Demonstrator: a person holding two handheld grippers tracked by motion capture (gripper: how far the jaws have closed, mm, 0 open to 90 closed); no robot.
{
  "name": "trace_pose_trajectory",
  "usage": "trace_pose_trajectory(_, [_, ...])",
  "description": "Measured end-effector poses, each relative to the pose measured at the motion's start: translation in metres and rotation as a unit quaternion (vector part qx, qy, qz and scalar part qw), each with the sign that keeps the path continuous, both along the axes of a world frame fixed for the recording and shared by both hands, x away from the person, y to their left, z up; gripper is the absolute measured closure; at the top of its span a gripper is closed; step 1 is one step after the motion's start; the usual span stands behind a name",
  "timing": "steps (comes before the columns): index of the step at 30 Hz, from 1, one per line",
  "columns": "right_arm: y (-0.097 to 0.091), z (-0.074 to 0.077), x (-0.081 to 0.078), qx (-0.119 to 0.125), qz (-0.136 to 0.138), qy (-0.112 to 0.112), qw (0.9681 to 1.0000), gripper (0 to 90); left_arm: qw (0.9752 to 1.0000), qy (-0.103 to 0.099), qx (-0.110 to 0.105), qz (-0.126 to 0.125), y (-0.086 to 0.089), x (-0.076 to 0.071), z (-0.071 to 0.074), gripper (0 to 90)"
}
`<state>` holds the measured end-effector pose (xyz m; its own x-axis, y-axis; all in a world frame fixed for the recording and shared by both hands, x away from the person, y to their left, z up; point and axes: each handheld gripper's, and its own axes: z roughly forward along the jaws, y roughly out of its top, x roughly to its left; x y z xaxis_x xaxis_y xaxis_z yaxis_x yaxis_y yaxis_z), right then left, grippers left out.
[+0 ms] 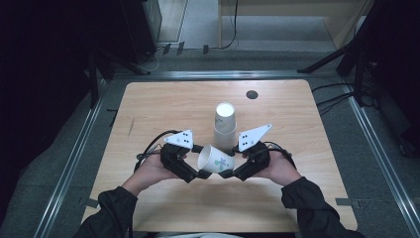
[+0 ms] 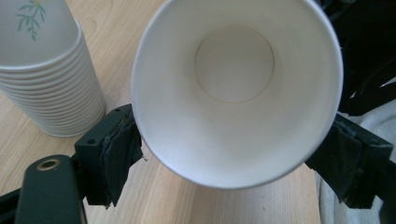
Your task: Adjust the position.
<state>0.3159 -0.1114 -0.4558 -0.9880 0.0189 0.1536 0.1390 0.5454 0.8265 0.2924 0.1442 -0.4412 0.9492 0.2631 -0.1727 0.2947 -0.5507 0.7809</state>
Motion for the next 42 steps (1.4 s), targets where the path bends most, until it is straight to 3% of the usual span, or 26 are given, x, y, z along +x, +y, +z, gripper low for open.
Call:
trace_pose_trajectory(7, [0.003,-0.001,-0.002,0.0,0.005,0.007,1.0,34.6,0.9999,0.003,-0.01,0.004,-0.001,0.001,0.001,16.2])
trace_pose_trajectory(9, [0.004,-0.002,-0.001,-0.004,0.006,0.009,0.9999,34.7,0.9998,0.003,-0.017,-0.002,-0.001,0.0,0.001,22.1])
trace_pose_trajectory(12, [0.004,-0.002,-0.002,-0.005,0.006,0.01,0.9999,34.9,0.9998,-0.004,-0.021,-0.001,-0.001,-0.001,0.002,23.1])
trace_pose_trajectory(21, [0.004,-0.001,-0.002,-0.007,0.004,0.012,0.9999,34.6,0.9998,-0.002,-0.019,-0.003,-0.001,-0.001,0.003,25.8])
trace_pose_trajectory(24, [0.006,-0.001,-0.002,-0.009,-0.001,0.023,0.9997,27.9,0.9999,-0.005,-0.015,-0.005,0.0,-0.001,0.005,25.8])
trace_pose_trajectory(27, [0.006,-0.002,-0.002,-0.013,-0.013,0.018,0.9997,26.4,0.9999,-0.006,-0.012,-0.004,0.001,0.0,0.006,25.8])
trace_pose_trajectory(33, [0.001,-0.005,-0.003,-0.032,-0.026,0.007,0.9991,25.8,0.9996,-0.016,0.02,-0.007,0.0,0.003,0.01,25.8])
trace_pose_trajectory(34, [0.0,-0.007,-0.004,-0.042,-0.031,0.003,0.9986,25.8,0.9992,-0.017,0.034,-0.014,-0.003,0.004,0.011,25.8])
trace_pose_trajectory(37, [-0.001,-0.008,-0.006,-0.048,-0.035,0.001,0.9982,25.8,0.9988,-0.018,0.042,-0.019,-0.006,0.005,0.01,25.7])
trace_pose_trajectory(42, [-0.006,-0.011,-0.009,-0.057,-0.045,-0.004,0.9974,25.8,0.9965,-0.025,0.071,-0.038,-0.016,0.008,0.009,25.7])
